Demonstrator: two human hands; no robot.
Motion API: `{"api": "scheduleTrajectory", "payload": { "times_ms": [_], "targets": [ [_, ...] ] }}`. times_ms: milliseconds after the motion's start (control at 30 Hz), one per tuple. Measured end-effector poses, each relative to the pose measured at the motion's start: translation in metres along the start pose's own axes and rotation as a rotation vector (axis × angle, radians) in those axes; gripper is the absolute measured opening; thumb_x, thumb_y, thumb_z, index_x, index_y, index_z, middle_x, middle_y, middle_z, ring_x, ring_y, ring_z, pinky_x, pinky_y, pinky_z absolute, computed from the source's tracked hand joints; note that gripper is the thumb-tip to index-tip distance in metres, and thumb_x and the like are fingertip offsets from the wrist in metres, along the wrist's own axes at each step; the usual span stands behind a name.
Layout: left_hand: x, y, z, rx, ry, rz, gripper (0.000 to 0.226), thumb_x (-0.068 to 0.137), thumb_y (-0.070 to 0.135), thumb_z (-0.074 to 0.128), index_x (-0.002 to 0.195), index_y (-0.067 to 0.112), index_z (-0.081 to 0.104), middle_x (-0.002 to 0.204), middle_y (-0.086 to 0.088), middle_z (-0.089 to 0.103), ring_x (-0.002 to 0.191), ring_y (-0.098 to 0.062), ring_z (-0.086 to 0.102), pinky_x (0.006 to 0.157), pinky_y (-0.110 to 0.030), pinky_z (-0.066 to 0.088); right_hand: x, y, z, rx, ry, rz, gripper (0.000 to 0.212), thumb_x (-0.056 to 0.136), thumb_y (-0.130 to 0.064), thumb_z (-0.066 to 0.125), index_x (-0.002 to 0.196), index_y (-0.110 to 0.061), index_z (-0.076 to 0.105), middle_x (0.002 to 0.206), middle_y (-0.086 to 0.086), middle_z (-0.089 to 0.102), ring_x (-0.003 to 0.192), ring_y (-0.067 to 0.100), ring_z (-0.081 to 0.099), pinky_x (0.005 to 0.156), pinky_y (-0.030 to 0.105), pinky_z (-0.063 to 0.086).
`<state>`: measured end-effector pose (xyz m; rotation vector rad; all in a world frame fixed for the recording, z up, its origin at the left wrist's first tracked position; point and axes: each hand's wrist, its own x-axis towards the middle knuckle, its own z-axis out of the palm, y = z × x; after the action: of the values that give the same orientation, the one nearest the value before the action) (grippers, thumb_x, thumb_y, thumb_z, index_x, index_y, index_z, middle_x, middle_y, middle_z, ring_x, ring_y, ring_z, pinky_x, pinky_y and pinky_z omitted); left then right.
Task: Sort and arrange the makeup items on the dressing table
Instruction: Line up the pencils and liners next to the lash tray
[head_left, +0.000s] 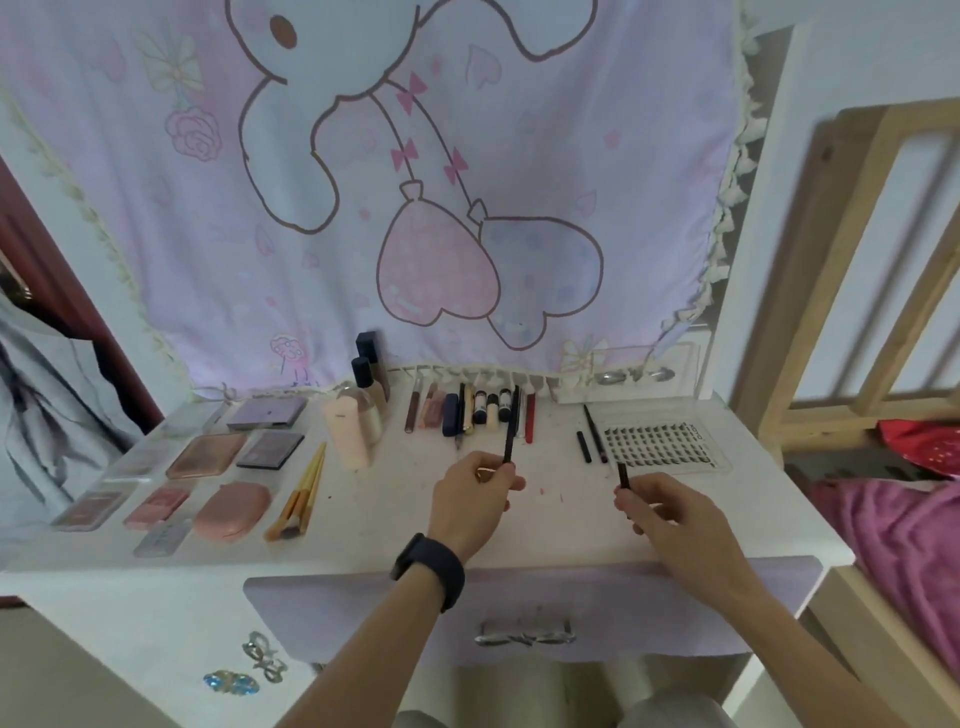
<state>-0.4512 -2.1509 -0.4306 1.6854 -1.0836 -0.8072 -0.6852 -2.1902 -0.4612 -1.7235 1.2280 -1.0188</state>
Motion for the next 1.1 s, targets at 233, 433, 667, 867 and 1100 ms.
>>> {"api": "scheduleTrajectory", "payload": {
  "times_ms": [233, 433, 667, 867, 1100],
  "targets": [
    [0.042, 0.014, 0.026, 0.18, -0.025, -0.144, 0.008, 0.089, 0.032, 0.067, 0.082, 0.029, 0.067, 0.094, 0.005, 0.072, 0.092, -0.017, 0.066, 0.09, -0.035, 0.056, 0.035, 0.018, -0.018, -0.2, 0.213, -0.072, 0.014, 0.093, -0.028, 0.069, 0.082, -0.035, 0.063, 0.078, -0.015, 0.067, 0.077, 0.001, 0.06, 0.063, 0.014, 0.042],
    [0.069, 0.032, 0.057, 0.369, -0.1, -0.156, 0.016, 0.085, 0.032, 0.069, 0.084, 0.017, 0.074, 0.094, -0.004, 0.076, 0.091, -0.022, 0.069, 0.083, -0.034, 0.059, 0.033, 0.034, -0.012, -0.308, 0.245, -0.068, 0.017, 0.092, -0.035, 0.064, 0.082, -0.044, 0.054, 0.077, -0.02, 0.062, 0.079, -0.003, 0.058, 0.061, 0.015, 0.038],
    [0.092, 0.035, 0.085, 0.485, -0.117, -0.138, 0.023, 0.086, 0.037, 0.069, 0.089, 0.016, 0.077, 0.091, -0.002, 0.074, 0.086, -0.019, 0.067, 0.08, -0.033, 0.058, 0.031, 0.038, -0.014, -0.317, 0.256, -0.084, 0.006, 0.092, -0.032, 0.067, 0.089, -0.035, 0.063, 0.078, -0.022, 0.06, 0.073, -0.001, 0.058, 0.063, 0.013, 0.04],
    [0.096, 0.029, 0.095, 0.475, -0.071, -0.127, 0.018, 0.087, 0.043, 0.066, 0.091, 0.026, 0.072, 0.091, 0.003, 0.073, 0.084, -0.014, 0.063, 0.063, -0.024, 0.045, 0.032, 0.04, -0.014, -0.326, 0.264, -0.11, 0.004, 0.091, -0.031, 0.068, 0.089, -0.028, 0.066, 0.079, -0.019, 0.06, 0.066, 0.0, 0.058, 0.063, 0.017, 0.045],
    [0.099, 0.027, 0.1, 0.46, -0.046, -0.091, 0.013, 0.087, 0.042, 0.066, 0.081, 0.031, 0.071, 0.087, 0.009, 0.073, 0.083, -0.011, 0.064, 0.06, -0.022, 0.043, 0.032, 0.043, -0.013, -0.334, 0.264, -0.111, 0.005, 0.091, -0.031, 0.068, 0.088, -0.028, 0.065, 0.079, -0.018, 0.06, 0.066, 0.0, 0.057, 0.061, 0.015, 0.041]
  ]
}}
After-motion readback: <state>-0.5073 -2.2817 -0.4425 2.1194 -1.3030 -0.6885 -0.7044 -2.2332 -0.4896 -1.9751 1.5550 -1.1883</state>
